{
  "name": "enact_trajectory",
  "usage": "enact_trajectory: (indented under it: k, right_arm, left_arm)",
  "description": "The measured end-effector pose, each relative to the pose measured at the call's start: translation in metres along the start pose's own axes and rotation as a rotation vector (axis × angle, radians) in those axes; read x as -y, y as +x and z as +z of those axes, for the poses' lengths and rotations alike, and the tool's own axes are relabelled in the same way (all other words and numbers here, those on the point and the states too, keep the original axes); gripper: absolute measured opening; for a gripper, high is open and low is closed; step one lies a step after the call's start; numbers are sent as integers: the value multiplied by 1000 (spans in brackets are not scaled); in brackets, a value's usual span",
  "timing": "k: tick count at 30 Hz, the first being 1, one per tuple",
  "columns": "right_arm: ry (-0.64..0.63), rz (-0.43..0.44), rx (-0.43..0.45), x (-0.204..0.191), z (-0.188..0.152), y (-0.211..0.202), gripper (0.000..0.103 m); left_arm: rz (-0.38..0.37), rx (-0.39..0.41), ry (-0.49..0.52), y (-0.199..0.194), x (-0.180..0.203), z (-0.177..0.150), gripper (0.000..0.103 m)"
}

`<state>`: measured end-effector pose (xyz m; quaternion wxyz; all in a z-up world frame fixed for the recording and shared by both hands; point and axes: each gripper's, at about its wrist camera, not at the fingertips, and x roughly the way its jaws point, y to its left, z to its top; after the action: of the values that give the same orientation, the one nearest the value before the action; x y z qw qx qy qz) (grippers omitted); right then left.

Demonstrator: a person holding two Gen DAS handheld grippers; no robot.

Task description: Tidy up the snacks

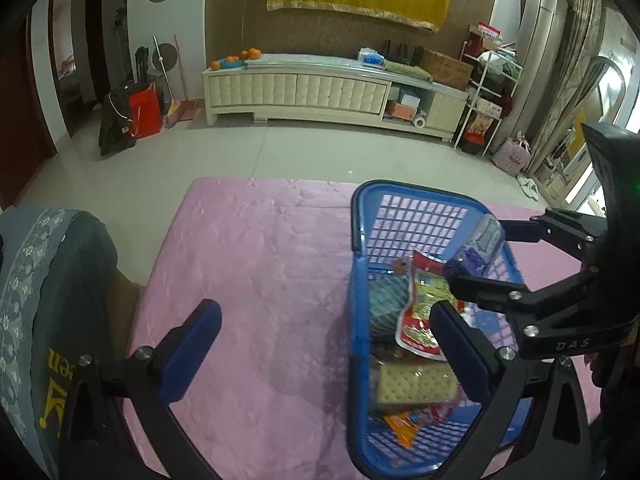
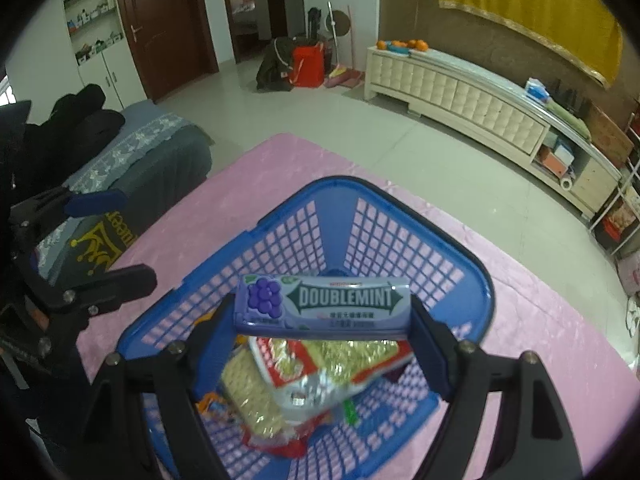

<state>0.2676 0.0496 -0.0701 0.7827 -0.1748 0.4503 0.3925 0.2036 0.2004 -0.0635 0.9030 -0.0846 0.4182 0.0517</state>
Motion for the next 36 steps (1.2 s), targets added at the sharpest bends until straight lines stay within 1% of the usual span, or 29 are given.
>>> enact_trajectory:
  k: [4, 9, 11, 12, 14, 18, 19, 20, 21, 30, 36]
  right_arm:
    - [-19, -1, -32, 1, 8, 18, 83]
    - [-43, -6, -71, 2, 14, 38, 83]
    - [-48, -14, -83, 2, 16, 44, 84]
    - [-62, -32, -79, 1, 16, 45, 84]
    - [-88, -54, -73, -1, 15, 46, 89]
    - [-82, -44, -74, 0, 12, 42, 92]
    - [-73, -42, -71, 1, 12, 39, 95]
    - [-62, -39, -65, 2, 11, 34, 102]
    - [-53, -40, -58, 3, 9, 30, 103]
    - [-8, -64, -2, -2, -12, -27, 103]
    - [37, -90, 39, -6, -34, -70, 103]
  left_arm:
    - [2, -9, 8, 9, -5, 1, 103]
    - [-16, -16, -26, 16, -14, -3, 103]
    - [-3, -20, -30, 19, -17, -3, 103]
    - [6, -18, -28, 20, -17, -3, 103]
    - [4, -16, -28, 19, -17, -4, 103]
    - [-11, -12, -27, 13, -12, -6, 103]
    - [-13, -10, -25, 13, -13, -6, 103]
    - [-14, -8, -23, 11, -12, -6, 103]
    - [-15, -4, -21, 9, -11, -7, 103]
    - [-43, 40, 3, -28, 16, -15, 103]
    - [-77, 87, 7, -64, 35, -30, 103]
